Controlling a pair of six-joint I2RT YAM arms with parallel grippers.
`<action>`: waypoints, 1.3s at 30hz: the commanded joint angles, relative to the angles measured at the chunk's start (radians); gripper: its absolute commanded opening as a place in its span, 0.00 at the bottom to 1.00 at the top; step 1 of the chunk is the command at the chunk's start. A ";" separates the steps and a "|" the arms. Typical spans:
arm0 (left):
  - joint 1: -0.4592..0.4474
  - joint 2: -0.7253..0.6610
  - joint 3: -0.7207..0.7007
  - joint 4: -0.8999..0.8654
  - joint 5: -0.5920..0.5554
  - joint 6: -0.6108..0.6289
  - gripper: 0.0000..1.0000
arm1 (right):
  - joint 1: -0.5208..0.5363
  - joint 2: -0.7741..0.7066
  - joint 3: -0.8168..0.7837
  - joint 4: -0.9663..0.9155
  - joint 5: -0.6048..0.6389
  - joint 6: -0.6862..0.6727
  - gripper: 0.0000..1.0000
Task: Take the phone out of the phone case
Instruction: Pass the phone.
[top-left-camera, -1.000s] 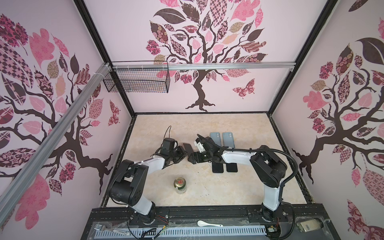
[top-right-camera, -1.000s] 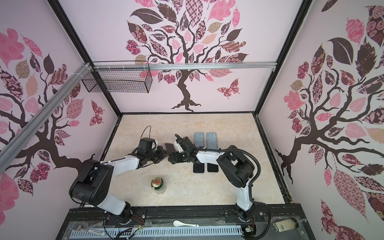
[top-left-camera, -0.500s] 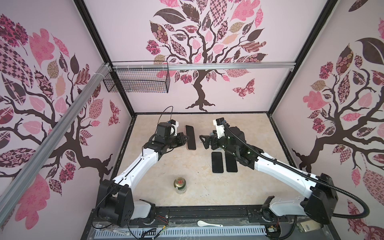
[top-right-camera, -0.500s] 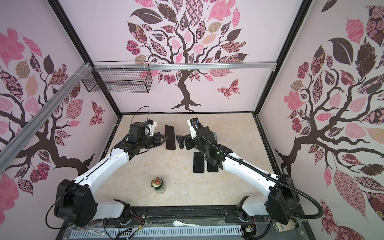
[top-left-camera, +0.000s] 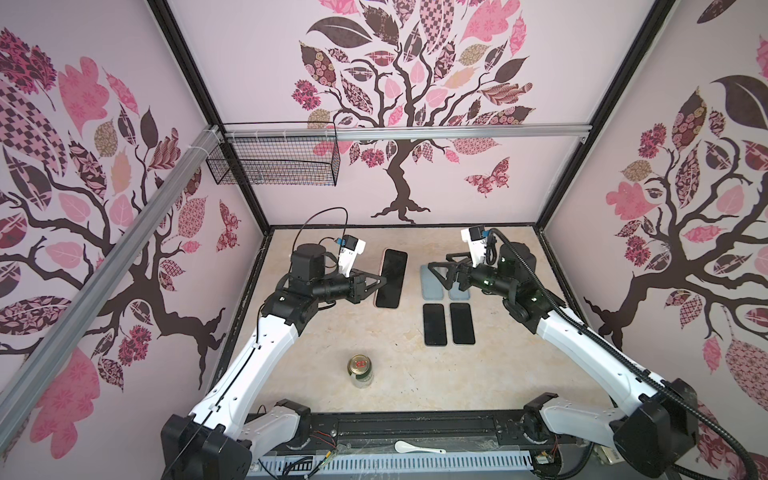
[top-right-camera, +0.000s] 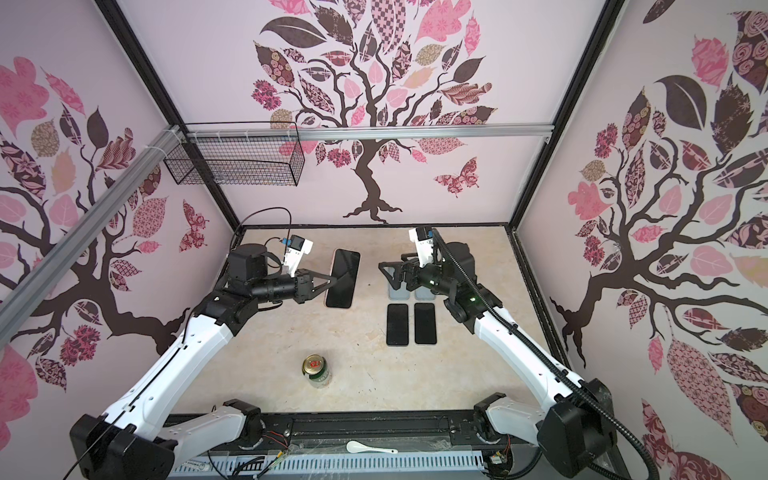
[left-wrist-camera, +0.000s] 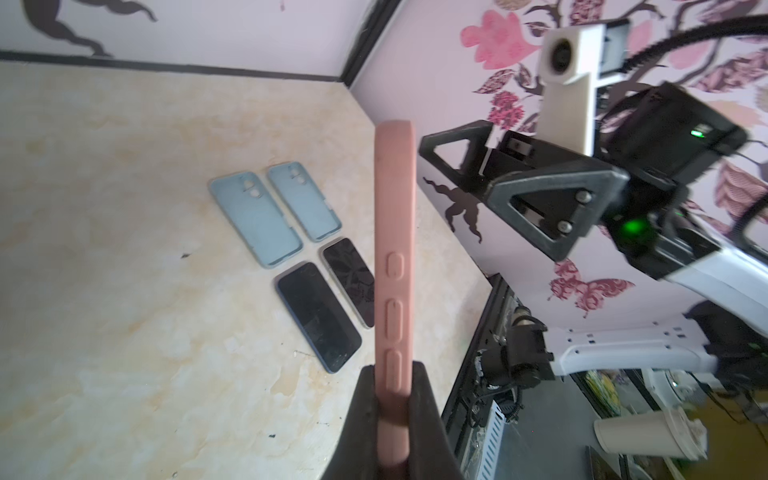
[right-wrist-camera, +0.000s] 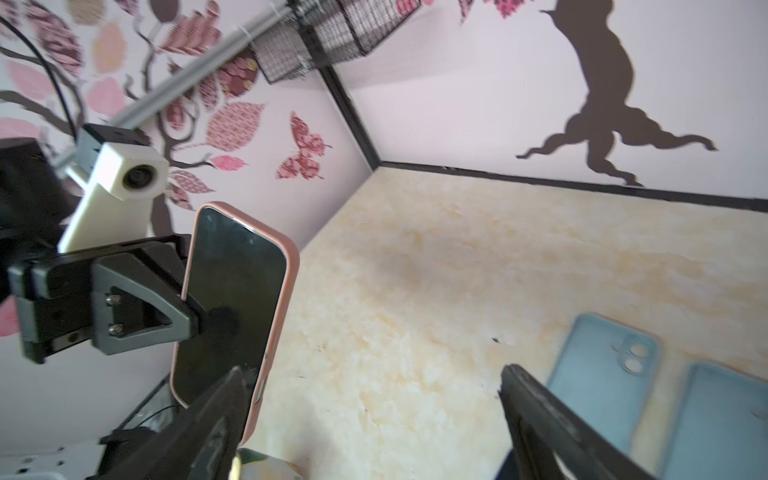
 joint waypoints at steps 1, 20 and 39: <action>-0.002 -0.025 -0.007 0.104 0.189 0.034 0.00 | 0.008 -0.017 0.007 0.194 -0.315 0.087 0.96; -0.049 -0.010 0.010 0.162 0.360 0.047 0.00 | 0.060 0.087 0.111 0.356 -0.573 0.211 0.62; -0.050 -0.010 0.004 0.147 0.337 0.058 0.00 | 0.067 0.093 0.115 0.299 -0.536 0.266 0.13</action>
